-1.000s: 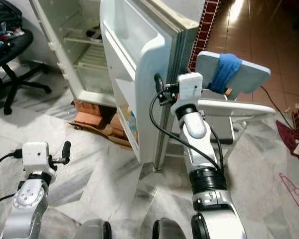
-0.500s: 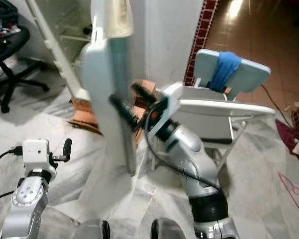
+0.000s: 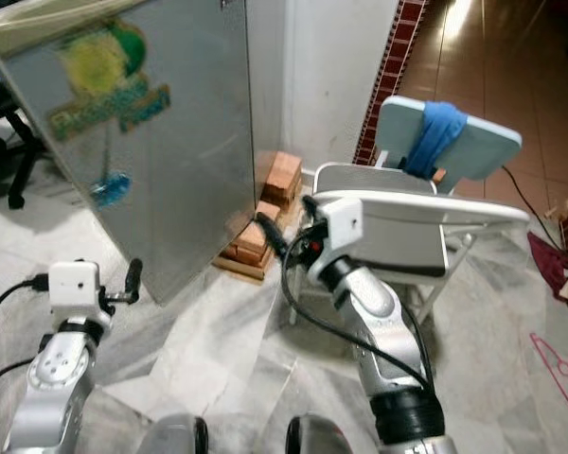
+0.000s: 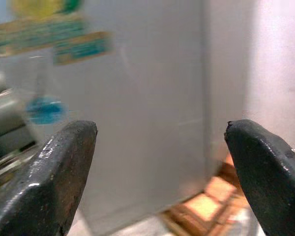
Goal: Restocking fridge
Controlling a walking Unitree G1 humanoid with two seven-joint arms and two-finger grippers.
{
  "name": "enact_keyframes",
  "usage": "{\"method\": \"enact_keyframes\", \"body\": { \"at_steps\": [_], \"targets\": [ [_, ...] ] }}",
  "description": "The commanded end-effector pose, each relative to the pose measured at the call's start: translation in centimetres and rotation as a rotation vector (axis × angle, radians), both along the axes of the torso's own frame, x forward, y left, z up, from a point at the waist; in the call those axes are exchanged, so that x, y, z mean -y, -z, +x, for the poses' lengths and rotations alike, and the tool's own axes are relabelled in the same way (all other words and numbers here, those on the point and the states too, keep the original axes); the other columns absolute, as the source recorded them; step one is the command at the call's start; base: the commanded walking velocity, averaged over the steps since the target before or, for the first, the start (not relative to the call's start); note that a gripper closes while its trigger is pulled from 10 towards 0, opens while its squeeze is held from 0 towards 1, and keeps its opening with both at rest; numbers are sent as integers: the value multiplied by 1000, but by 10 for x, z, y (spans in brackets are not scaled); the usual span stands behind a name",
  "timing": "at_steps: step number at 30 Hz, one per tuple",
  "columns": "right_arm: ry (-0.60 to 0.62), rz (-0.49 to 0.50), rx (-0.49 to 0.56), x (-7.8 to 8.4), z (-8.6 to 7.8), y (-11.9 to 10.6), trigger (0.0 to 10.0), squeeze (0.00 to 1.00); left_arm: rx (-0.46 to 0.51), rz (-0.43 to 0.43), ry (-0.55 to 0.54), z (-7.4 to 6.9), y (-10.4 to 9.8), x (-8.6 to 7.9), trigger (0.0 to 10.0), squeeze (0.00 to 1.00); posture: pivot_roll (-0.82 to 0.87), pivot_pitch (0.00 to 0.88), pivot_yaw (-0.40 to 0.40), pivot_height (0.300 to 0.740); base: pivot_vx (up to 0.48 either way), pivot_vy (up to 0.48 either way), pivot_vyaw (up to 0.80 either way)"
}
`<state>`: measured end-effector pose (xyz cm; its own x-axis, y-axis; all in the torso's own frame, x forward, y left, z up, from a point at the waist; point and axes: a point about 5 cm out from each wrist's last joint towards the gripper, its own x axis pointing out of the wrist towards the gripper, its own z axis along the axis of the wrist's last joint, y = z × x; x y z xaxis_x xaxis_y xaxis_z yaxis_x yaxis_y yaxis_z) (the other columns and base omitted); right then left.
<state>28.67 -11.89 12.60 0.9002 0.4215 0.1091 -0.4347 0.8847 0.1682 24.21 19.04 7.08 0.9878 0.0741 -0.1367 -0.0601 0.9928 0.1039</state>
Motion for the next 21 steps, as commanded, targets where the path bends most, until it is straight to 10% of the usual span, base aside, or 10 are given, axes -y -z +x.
{"method": "enact_keyframes", "body": {
  "at_steps": [1,21],
  "targets": [
    [87,-17,14,6,-1,0,10000,0,1,6,10,4,0,1,10000,0,72,104,-24,740,0,0,0],
    [242,-127,97,15,0,2,10000,0,60,-32,106,17,-10,19,10000,0,59,100,-14,740,0,480,0]
  ]
}}
